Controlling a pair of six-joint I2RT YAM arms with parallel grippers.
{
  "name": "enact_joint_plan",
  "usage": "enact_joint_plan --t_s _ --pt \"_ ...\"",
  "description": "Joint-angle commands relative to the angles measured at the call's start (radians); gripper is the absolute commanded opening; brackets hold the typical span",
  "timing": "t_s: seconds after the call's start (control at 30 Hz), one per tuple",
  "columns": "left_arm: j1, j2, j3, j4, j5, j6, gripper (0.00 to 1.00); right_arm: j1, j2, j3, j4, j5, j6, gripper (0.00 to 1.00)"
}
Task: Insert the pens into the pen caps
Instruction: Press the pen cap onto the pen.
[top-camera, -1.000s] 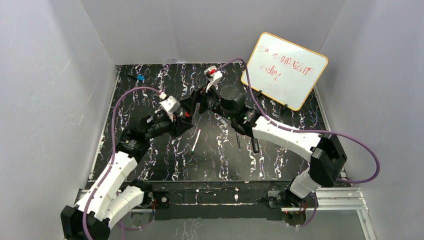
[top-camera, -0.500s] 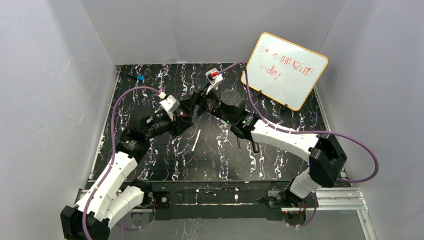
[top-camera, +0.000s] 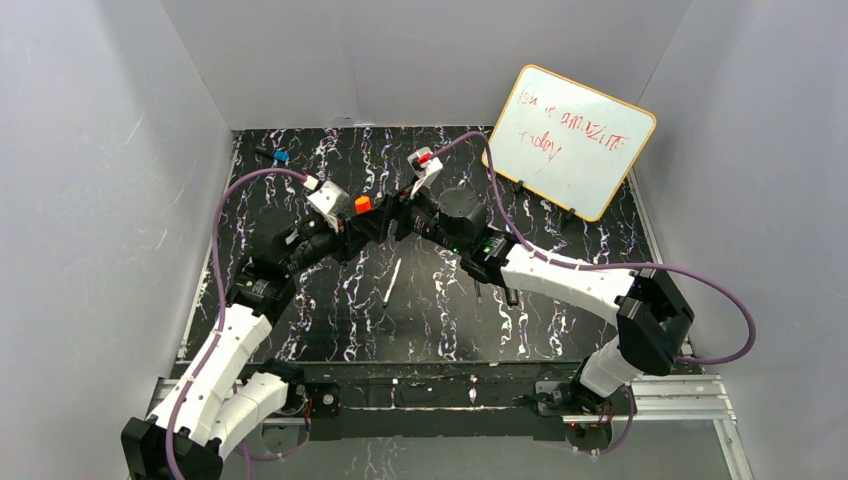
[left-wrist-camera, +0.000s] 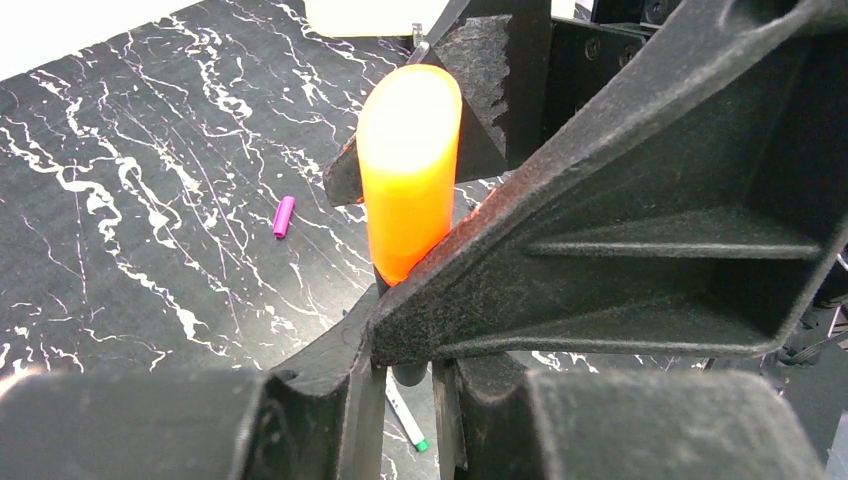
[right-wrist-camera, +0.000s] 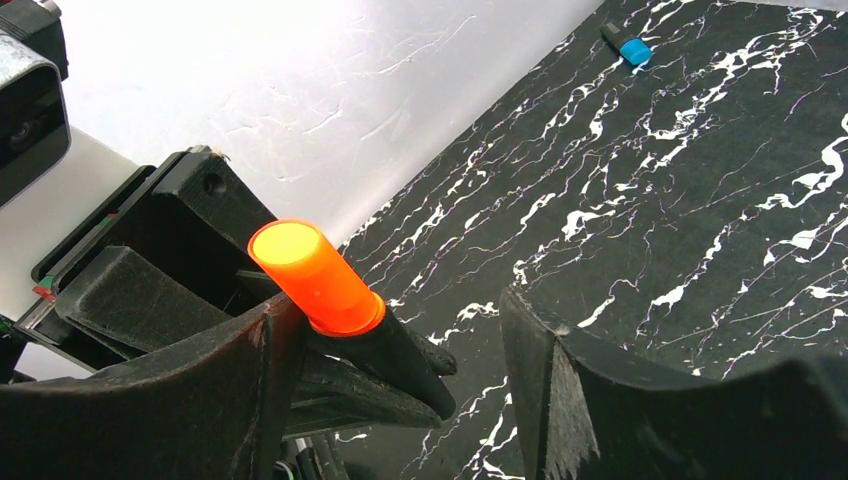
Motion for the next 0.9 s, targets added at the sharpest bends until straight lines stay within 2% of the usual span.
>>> enact_joint_plan --t_s 0.0,0.33,0.87 --pt "-0.003 -0.008 0.052 0.124 0.015 -0.002 0.00 0.052 0.021 0.008 -0.129 -0.127 -0.046 0.78" --pt "-0.003 0.015 -0.015 0.093 0.002 0.001 0.00 0.050 -0.046 0.092 -0.093 -0.236 -0.155 0.78" --pt "-0.003 -0.027 -0.070 0.084 0.032 -0.008 0.00 -0.056 -0.001 0.210 -0.124 -0.171 -0.169 0.78"
